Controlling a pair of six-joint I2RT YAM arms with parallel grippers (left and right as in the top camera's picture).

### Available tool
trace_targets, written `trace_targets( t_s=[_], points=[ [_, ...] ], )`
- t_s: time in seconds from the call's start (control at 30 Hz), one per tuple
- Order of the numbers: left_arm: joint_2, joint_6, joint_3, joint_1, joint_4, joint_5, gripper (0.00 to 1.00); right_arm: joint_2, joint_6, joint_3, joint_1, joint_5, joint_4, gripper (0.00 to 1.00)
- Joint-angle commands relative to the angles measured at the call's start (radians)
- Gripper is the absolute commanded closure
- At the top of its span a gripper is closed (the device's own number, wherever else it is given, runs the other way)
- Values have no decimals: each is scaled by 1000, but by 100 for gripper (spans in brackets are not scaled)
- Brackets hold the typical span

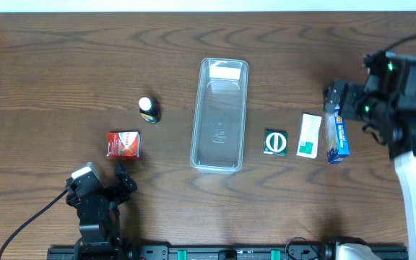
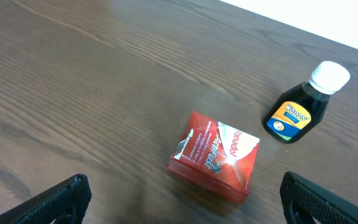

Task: Pack container
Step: 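Grasp the tall blue box with the right gripper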

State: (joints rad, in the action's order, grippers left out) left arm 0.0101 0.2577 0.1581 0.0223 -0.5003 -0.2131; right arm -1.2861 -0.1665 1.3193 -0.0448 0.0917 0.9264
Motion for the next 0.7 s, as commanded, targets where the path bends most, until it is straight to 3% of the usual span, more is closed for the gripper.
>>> trace_targets(
  t_s=[0.0,0.13,0.3,0.67],
  points=[
    [-6,-17,-18,-2,-2,-9,2,-87,34,7,-26,-64,33,1],
    [-6,-17,-18,-2,-2,-9,2,-204,33,6,-47,-142,82,9],
    [-6,-17,-18,-2,-2,-9,2,-315,33,6,-48,-157,78,13],
    [-6,-17,-18,-2,-2,-9,2,-438,13,0,-55,-156,84,44]
  ],
)
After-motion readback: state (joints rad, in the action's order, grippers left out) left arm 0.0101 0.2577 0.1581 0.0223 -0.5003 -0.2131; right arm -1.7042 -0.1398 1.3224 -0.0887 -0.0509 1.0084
